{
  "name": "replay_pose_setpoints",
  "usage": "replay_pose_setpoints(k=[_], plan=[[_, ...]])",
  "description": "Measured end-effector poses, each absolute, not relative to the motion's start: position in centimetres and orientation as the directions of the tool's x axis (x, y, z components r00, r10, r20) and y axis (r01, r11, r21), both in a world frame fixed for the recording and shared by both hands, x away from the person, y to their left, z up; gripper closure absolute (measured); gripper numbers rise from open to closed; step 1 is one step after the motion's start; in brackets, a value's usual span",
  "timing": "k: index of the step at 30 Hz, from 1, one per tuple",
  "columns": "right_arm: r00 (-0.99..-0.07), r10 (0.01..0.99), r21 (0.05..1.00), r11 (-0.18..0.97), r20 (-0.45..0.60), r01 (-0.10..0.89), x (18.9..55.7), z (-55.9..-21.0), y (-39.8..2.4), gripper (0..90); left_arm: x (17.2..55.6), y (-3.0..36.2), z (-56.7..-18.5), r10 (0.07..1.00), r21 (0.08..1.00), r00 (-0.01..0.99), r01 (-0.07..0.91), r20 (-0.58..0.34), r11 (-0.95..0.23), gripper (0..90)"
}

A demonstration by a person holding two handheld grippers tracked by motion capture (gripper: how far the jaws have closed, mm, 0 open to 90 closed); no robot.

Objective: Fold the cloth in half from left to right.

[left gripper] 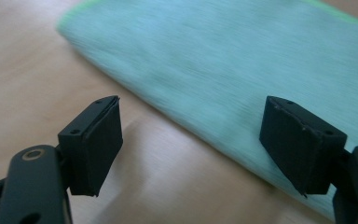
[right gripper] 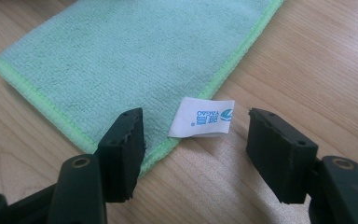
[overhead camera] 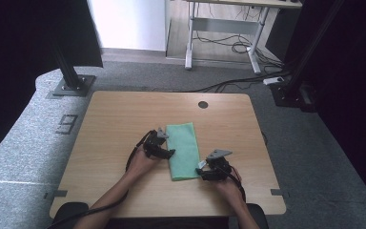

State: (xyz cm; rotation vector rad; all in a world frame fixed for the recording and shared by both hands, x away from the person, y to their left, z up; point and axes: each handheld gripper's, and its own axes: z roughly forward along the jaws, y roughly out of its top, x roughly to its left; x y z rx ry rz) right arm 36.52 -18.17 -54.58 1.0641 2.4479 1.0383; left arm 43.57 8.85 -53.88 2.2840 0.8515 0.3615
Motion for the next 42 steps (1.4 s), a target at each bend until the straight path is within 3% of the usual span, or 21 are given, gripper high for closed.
replay_pose_setpoints(k=[13,42], plan=[[-0.691,0.723,0.713,0.469,0.028,0.520,36.5,-54.6,-18.2,35.9,36.8,8.7,-54.2,0.599,0.665,0.800,0.436,0.022,-0.606,20.6],[-0.734,0.679,0.717,0.502,0.019,0.483,39.0,-54.7,-12.3,29.3,39.0,15.1,-54.4,0.715,0.671,0.699,0.542,-0.027,-0.505,20.5]])
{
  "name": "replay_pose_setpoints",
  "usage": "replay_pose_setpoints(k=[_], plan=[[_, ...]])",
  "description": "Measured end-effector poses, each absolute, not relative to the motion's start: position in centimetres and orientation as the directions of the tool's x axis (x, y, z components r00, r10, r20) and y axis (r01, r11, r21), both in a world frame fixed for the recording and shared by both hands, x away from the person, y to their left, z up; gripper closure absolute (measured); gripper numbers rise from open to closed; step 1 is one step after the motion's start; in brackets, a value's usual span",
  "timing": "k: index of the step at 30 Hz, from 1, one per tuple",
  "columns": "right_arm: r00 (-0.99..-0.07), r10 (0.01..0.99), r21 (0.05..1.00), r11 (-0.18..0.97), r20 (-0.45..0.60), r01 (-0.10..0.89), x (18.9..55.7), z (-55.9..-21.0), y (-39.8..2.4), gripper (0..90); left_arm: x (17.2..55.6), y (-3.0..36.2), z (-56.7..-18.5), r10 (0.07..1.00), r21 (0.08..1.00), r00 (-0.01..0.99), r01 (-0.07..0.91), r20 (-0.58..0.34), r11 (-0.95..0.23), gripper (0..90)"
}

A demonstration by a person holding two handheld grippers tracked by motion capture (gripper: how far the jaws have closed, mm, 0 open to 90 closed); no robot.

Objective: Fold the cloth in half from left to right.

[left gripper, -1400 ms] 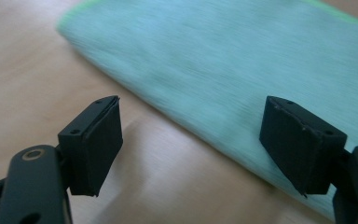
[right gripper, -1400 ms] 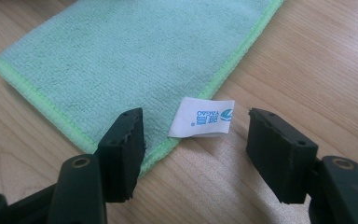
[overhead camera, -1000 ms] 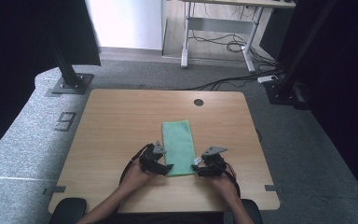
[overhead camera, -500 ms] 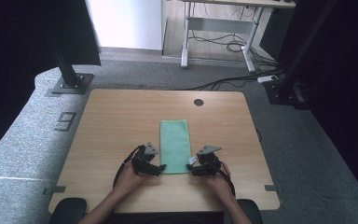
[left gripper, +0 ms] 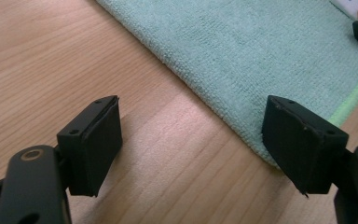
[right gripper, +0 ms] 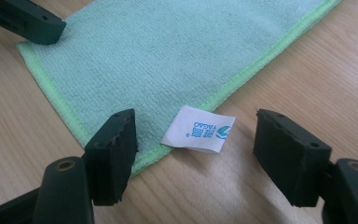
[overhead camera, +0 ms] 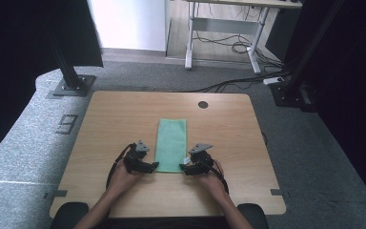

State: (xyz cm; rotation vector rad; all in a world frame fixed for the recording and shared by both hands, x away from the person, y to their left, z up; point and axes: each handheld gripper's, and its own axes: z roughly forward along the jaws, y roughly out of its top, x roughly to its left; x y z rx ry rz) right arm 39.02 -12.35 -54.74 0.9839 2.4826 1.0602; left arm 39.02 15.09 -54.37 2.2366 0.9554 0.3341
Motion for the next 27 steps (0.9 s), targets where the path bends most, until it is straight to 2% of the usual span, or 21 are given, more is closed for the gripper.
replay_pose_setpoints(k=[9,13,18,27], plan=[[-0.733,0.680,0.728,0.491,0.024,0.479,39.0,-54.9,-12.6,28.1,38.9,14.9,-54.4,0.721,0.673,0.692,0.548,-0.031,-0.497,19.9],[-0.729,0.681,0.729,0.467,0.064,0.500,39.0,-54.8,-13.0,22.2,38.6,14.8,-53.7,0.710,0.695,0.703,0.526,-0.032,-0.490,18.4],[-0.727,0.685,0.745,0.458,0.052,0.485,38.5,-54.0,-14.4,17.3,37.5,15.7,-52.8,0.698,0.708,0.715,0.512,-0.037,-0.487,14.3],[-0.697,0.715,0.724,0.453,0.053,0.520,37.4,-53.9,-17.6,8.9,36.3,19.1,-53.4,0.740,0.676,0.670,0.573,-0.060,-0.464,7.1]])
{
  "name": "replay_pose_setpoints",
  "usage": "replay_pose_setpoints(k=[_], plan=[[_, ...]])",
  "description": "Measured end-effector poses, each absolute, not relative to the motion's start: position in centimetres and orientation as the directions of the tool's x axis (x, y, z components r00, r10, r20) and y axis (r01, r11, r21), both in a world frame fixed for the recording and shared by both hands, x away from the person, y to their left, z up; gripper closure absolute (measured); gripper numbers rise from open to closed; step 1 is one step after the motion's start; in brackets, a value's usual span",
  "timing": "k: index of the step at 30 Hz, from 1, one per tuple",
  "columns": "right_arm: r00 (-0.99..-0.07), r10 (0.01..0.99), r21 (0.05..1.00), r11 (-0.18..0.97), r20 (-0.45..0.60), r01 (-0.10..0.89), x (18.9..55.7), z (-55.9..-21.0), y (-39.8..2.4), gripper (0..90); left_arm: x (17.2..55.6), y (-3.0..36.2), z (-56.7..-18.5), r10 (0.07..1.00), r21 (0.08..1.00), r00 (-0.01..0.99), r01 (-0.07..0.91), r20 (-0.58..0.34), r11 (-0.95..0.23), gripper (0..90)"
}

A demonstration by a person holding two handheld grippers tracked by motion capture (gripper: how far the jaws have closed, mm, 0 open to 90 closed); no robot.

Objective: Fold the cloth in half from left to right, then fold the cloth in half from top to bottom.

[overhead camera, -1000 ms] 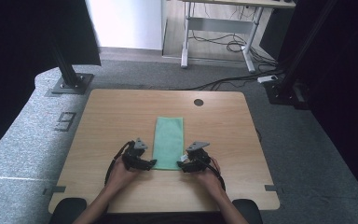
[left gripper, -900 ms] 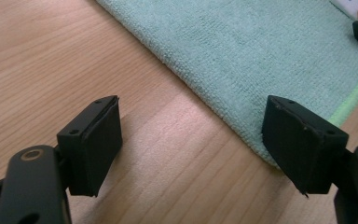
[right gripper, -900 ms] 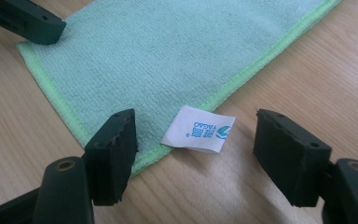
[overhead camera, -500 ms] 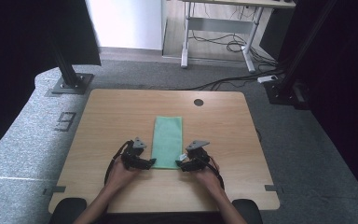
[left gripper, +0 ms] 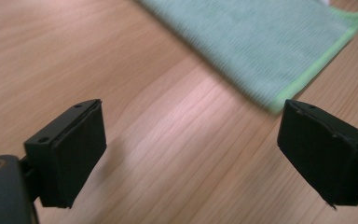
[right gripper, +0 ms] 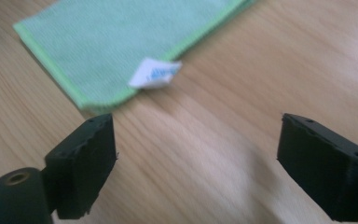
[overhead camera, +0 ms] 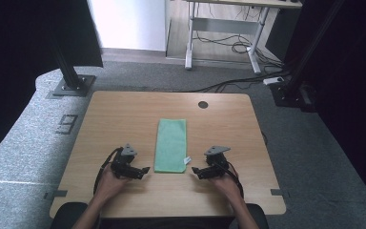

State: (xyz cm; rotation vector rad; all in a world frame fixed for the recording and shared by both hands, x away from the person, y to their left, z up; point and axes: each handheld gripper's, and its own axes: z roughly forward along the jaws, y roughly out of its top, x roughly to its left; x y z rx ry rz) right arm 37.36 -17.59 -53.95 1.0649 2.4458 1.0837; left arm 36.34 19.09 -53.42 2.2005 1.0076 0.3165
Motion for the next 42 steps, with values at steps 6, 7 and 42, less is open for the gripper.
replay_pose_setpoints(k=[6,7,42], plan=[[-0.689,0.724,0.699,0.468,0.048,0.541,36.7,-54.9,-18.8,0.1,36.6,19.6,-54.3,0.756,0.643,0.654,0.596,-0.040,-0.481,4.6],[-0.688,0.724,0.700,0.471,0.042,0.538,36.7,-55.1,-18.8,0.0,36.6,19.5,-54.4,0.757,0.641,0.652,0.597,-0.037,-0.483,4.0],[-0.681,0.732,0.720,0.458,0.028,0.521,37.2,-55.6,-18.8,0.0,37.5,18.6,-54.5,0.752,0.657,0.660,0.564,0.006,-0.500,0.0]])
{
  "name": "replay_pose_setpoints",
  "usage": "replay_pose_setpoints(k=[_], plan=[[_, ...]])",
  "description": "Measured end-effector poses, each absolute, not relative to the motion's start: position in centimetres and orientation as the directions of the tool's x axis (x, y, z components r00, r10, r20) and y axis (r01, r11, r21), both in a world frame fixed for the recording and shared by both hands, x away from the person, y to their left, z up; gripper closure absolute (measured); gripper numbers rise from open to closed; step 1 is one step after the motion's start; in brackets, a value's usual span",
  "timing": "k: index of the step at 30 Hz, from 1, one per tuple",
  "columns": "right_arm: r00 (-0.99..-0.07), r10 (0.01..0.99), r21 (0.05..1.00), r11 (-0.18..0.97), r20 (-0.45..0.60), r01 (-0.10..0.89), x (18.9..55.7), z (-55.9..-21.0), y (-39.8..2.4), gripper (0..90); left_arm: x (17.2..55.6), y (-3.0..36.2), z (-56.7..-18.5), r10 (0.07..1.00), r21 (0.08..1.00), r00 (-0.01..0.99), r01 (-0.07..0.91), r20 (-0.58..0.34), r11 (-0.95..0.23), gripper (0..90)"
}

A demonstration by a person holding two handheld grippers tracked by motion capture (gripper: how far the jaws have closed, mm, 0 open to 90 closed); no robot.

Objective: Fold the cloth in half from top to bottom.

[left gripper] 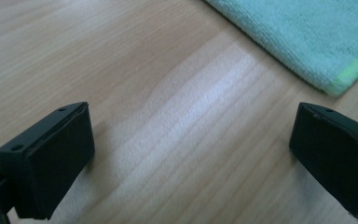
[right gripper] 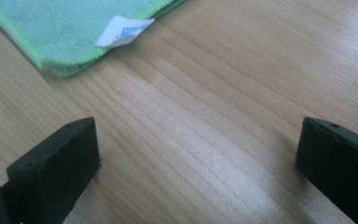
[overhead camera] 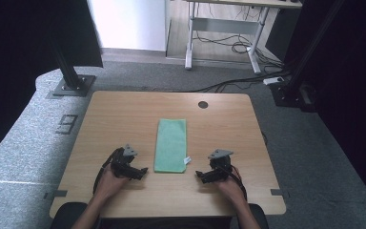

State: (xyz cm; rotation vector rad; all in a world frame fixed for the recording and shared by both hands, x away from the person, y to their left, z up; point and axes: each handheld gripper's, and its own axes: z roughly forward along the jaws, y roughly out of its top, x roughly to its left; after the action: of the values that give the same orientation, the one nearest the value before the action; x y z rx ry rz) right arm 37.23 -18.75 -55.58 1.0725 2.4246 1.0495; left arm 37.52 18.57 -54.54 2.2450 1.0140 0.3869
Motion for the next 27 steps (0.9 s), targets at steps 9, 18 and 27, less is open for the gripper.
replay_pose_setpoints(k=[9,18,27], plan=[[-0.687,0.725,0.728,0.448,0.045,0.519,37.8,-54.9,-17.7,0.0,39.1,16.6,-53.4,0.736,0.691,0.677,0.528,0.008,-0.494,0.0],[-0.702,0.710,0.741,0.440,0.060,0.508,39.2,-54.1,-15.3,0.0,40.5,15.3,-53.6,0.734,0.694,0.679,0.522,0.014,-0.496,0.0],[-0.699,0.715,0.713,0.479,0.021,0.511,41.2,-54.7,-13.1,0.2,41.0,14.5,-54.7,0.739,0.671,0.674,0.542,0.014,-0.507,0.0]])
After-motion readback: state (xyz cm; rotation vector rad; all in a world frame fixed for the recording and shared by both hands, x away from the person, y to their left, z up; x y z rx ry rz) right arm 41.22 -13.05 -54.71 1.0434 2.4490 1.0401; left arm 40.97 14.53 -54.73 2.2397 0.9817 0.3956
